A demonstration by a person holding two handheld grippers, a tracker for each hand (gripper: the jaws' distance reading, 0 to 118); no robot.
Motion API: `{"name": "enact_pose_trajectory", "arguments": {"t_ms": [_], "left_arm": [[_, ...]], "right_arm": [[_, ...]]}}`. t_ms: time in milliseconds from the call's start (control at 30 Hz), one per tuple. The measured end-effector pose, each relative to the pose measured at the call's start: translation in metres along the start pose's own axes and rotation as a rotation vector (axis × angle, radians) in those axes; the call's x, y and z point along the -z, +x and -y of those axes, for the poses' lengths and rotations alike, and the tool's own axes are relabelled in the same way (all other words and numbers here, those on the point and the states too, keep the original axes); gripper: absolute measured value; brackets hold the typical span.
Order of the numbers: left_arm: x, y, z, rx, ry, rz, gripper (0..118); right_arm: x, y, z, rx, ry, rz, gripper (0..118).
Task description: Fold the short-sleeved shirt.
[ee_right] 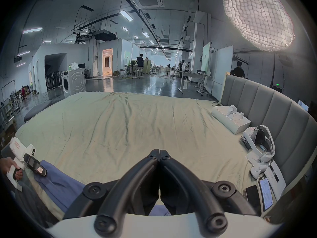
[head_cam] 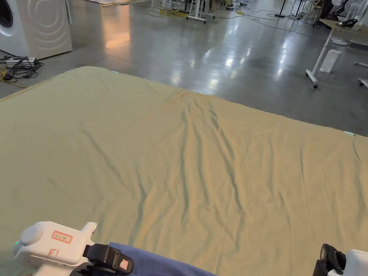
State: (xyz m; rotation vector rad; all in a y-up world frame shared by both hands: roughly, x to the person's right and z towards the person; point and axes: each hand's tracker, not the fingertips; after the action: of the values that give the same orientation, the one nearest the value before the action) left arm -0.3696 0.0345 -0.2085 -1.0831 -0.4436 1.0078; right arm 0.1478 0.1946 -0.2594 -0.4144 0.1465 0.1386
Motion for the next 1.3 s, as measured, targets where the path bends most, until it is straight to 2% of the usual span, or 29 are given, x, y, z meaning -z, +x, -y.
{"name": "enact_pose_trajectory", "arguments": {"t_ms": [67,100,167,267,633,967,1133,1300], "left_arm": [[-0.001,0.003,0.002,0.021,0.008,-0.06,19],[-0.002,0.005,0.004,0.021,0.008,-0.067,13],[-0.002,0.002,0.004,0.02,0.015,-0.053,11],[-0.005,0.008,0.005,0.058,0.065,-0.126,10],[-0.052,0.054,0.015,0.101,0.14,-0.152,9],[-0.123,0.078,0.024,0.073,0.288,-0.42,9],[-0.12,0.097,0.031,0.035,0.263,-0.431,9],[-0.1,0.13,0.038,0.034,0.237,-0.307,9]], "right_arm": [[0.0,0.0,0.0,0.001,-0.002,-0.002,0],[-0.001,0.0,-0.001,0.001,-0.002,-0.001,0],[-0.002,0.0,0.0,0.004,-0.001,-0.002,0],[-0.003,0.0,0.001,0.006,-0.001,-0.004,0],[-0.009,0.011,-0.002,0.029,0.022,-0.005,0],[-0.014,0.015,-0.01,0.062,0.058,-0.024,0],[-0.016,0.016,-0.01,0.077,0.066,-0.038,0],[-0.018,0.02,-0.008,0.085,0.065,-0.044,0]]}}
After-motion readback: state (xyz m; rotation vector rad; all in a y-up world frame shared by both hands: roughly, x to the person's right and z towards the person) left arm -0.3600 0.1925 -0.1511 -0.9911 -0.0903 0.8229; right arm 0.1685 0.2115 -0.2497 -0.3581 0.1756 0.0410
